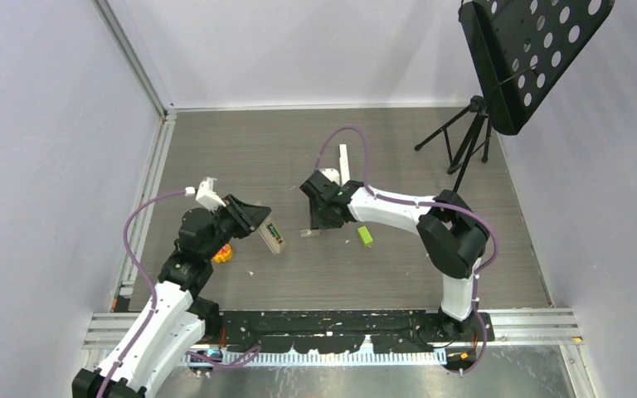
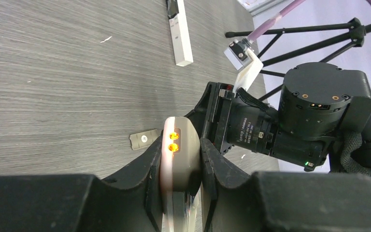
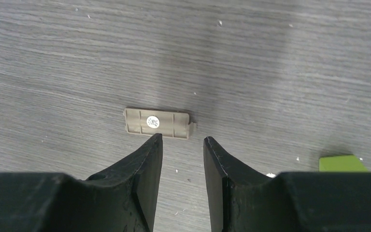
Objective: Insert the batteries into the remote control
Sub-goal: Pick up the battery cover at the center of the board.
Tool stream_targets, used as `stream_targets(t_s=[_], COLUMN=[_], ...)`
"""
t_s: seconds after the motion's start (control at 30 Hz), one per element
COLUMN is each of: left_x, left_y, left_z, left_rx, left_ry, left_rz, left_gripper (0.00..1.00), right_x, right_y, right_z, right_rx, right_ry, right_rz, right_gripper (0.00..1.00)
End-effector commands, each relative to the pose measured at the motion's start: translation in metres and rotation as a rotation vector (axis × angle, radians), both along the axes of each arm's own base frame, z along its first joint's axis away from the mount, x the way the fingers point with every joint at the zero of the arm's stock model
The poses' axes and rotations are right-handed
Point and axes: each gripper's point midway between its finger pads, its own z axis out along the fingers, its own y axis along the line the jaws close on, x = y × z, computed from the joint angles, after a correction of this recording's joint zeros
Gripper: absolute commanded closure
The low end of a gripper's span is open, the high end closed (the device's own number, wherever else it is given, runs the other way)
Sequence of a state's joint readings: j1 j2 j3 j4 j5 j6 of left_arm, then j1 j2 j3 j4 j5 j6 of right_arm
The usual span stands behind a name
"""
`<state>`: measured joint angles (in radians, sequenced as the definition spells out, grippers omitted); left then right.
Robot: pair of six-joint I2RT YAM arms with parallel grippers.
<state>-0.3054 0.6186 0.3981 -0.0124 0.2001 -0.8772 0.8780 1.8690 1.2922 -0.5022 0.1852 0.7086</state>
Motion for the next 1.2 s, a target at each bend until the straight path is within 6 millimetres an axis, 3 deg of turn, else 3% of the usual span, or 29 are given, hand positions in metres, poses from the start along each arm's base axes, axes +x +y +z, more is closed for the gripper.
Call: stream_targets(t_s=[0.0,0.13,0.37,0.63,0.93,1.0,1.1,1.17], left_x=[0.012,0.019,0.036,0.054,0.062,0.062,0.063,0.065], left_y=[0.007,0.012,0.014,0.002,-0.002,-0.004,-0.010,-0.015], left_z=[0.008,-0.004,-0.022,-0.025,-0.029,-0.032,-0.031,-0.031], left_rx=[-0.024,-0.034,-0.052,-0.076,-0.055,-0.055,-0.069,-0.075], left_ry=[-0.038,-0.010,0.030,0.024,0.033,0.043,0.038,0.036], left_rz=[0.067,0.114,0.170,0.145,0.129,0.120,0.085,0.062], left_gripper=[1.00,1.00,1.00,1.00,1.00,1.00,1.00,1.00], right_x=[0.017,0.013,0.004,0.009,0.014,0.016,0.021,0.023], right_y=[0.008,0.007,0.003,0.000,-0.001,-0.004,-0.009,-0.014], right_z=[0.008,0.000,-0.010,-0.019,-0.029,-0.030,-0.029,-0.026], right_rx=[-0.037,-0.067,-0.090,-0.111,-0.145,-0.163,-0.191,-0.209], right_ry=[-0.064,-0.034,0.001,-0.021,-0.042,-0.058,-0.090,-0.113], right_rz=[0.016,0.032,0.057,0.067,0.107,0.112,0.117,0.108], right_gripper=[0.61,0.69,0.72,0.76,0.76,0.81,0.97,1.00])
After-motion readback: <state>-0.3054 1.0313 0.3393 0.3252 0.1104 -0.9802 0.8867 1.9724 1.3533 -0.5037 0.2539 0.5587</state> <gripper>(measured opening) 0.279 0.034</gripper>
